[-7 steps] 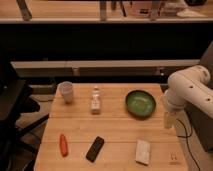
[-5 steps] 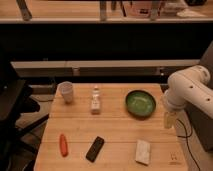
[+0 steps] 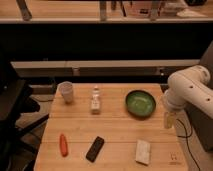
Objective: Push the ceramic bowl across the table
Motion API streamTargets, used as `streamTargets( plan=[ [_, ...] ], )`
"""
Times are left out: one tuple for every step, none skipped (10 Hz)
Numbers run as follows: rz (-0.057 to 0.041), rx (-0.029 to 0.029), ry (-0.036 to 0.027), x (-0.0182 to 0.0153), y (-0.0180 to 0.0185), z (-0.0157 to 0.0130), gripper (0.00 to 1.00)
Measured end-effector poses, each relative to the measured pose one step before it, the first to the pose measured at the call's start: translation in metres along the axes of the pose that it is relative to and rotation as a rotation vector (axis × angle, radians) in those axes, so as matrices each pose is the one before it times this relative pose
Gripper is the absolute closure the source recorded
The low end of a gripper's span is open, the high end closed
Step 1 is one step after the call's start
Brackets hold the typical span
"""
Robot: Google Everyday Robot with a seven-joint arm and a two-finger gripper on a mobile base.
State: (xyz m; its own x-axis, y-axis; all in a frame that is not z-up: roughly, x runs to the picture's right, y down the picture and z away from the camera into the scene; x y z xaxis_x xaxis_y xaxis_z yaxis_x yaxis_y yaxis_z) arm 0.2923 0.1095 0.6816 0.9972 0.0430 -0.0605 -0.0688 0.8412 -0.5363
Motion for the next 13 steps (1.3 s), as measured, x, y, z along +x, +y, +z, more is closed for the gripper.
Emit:
streamTargets(
  plan=[
    [0.00009,-0.00006,-0.00006,-0.00002,0.00001,0.00002,0.20],
    [0.00000,0.00002,-0.00004,-0.00001,0.00000,-0.00001,0.20],
    [-0.00004,0.00006,0.00008,0.00002,-0.00002,-0.00001,0.20],
    [0.00001,-0.00007,-0.00005,-0.00001,0.00002,0.00001,0.20],
    [0.00001,0.00006,0.00002,0.00000,-0.00001,-0.00003,0.20],
    [-0.00004,0.00004,0.00012,0.00003,-0.00002,0.00000,0.20],
    [-0.00013,0.00091,0.00064,0.00004,-0.00014,-0.00067,0.20],
    [0.00004,0.00062,0.00032,0.00003,-0.00013,-0.00043,0.20],
    [0.00002,0.00003,0.00011,0.00006,0.00001,0.00002,0.20],
    [-0.00050,0.00109,-0.00087,-0.00021,-0.00148,0.00050,0.20],
    [-0.00080,0.00360,-0.00016,0.00183,-0.00341,0.00189,0.20],
    [-0.00586,0.01354,-0.00367,-0.00066,-0.01565,0.00403,0.20],
    [-0.00695,0.00746,-0.00152,-0.00196,-0.00908,0.00245,0.20]
  ],
)
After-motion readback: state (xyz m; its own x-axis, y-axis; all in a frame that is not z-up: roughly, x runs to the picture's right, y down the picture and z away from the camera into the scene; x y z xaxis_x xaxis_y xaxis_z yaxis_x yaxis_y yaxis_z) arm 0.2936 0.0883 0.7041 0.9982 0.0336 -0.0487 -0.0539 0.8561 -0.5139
